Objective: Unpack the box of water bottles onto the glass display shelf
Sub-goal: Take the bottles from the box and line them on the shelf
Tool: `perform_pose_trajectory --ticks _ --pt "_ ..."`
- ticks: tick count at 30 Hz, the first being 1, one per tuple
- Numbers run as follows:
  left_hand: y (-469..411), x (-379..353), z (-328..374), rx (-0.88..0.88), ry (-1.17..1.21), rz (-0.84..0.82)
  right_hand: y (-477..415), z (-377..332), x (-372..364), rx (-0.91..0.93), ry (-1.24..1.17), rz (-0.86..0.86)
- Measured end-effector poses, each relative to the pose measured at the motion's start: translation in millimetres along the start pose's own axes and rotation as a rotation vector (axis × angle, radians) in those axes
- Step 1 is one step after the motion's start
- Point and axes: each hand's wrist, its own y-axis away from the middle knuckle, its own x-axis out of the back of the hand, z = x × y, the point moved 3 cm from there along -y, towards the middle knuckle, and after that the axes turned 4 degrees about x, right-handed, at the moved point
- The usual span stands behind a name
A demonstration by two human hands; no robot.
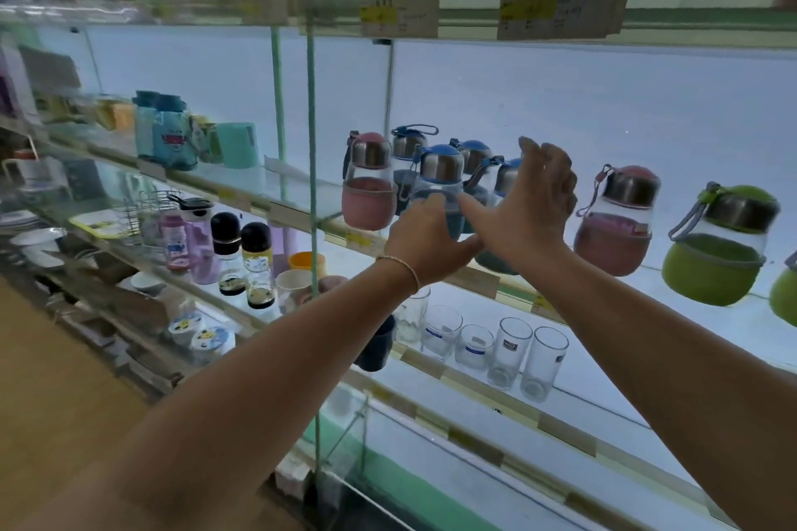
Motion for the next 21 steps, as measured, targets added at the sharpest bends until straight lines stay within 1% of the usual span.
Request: perform_pose_trajectory --ticks 4,8,14,21 --pt "10 37 -24 0.007 -0.012 0.039 5 -38 -11 0.065 0.020 -0.038" --pt "26 81 -59 0.045 -0.047 0.056 13 -75 -37 0.082 -0.071 -0.078" --pt "52 140 -133 0.237 -0.139 0.091 35 -145 -81 0.123 -0.176 -0.166" --pt "105 205 -218 0.420 -0.146 0.173 86 -223 -148 0.224 -0.303 -0.347"
